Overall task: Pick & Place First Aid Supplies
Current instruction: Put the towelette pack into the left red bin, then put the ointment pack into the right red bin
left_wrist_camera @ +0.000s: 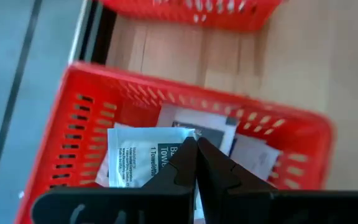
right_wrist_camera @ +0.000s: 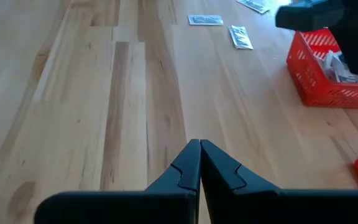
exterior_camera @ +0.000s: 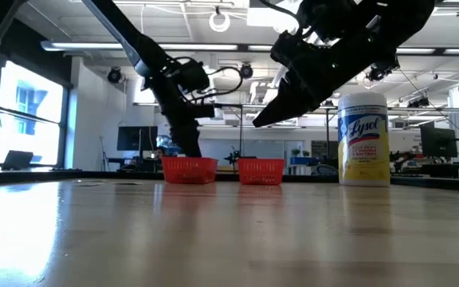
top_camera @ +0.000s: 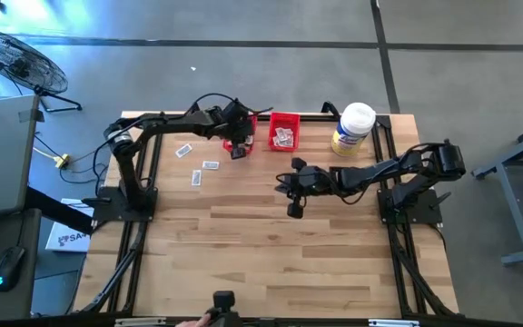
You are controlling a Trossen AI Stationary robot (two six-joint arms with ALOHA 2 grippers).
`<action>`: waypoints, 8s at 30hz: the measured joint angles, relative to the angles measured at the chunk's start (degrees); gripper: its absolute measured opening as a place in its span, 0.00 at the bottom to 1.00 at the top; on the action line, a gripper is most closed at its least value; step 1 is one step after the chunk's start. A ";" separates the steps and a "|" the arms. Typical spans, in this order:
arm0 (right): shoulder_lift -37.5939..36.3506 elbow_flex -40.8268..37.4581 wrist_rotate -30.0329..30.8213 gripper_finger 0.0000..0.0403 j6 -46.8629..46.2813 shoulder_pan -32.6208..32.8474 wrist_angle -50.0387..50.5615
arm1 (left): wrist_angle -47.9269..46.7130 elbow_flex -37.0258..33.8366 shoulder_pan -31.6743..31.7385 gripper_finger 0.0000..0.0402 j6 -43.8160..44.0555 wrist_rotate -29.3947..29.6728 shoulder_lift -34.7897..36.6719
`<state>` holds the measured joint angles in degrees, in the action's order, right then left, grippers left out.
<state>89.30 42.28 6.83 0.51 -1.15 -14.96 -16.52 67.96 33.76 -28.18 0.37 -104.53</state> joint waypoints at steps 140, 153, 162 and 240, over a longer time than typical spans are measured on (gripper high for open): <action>0.00 -0.02 -1.25 0.01 -0.54 0.01 1.01 | -1.20 -30.75 0.75 0.00 64.51 23.49 16.88; 0.00 -0.02 -1.25 0.01 -0.53 0.00 1.01 | -2.16 -30.56 -3.56 0.01 67.56 23.82 20.73; 0.00 -0.02 -1.27 0.01 -0.52 0.00 0.98 | -1.93 -30.80 -6.63 0.23 68.69 28.44 20.58; 8.38 8.52 4.42 0.48 18.02 4.22 -17.30 | 26.96 -30.86 -29.48 0.00 50.37 -12.61 37.87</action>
<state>97.67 50.80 11.26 18.54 3.07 -32.26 10.44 37.10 4.28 22.19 -12.24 -66.65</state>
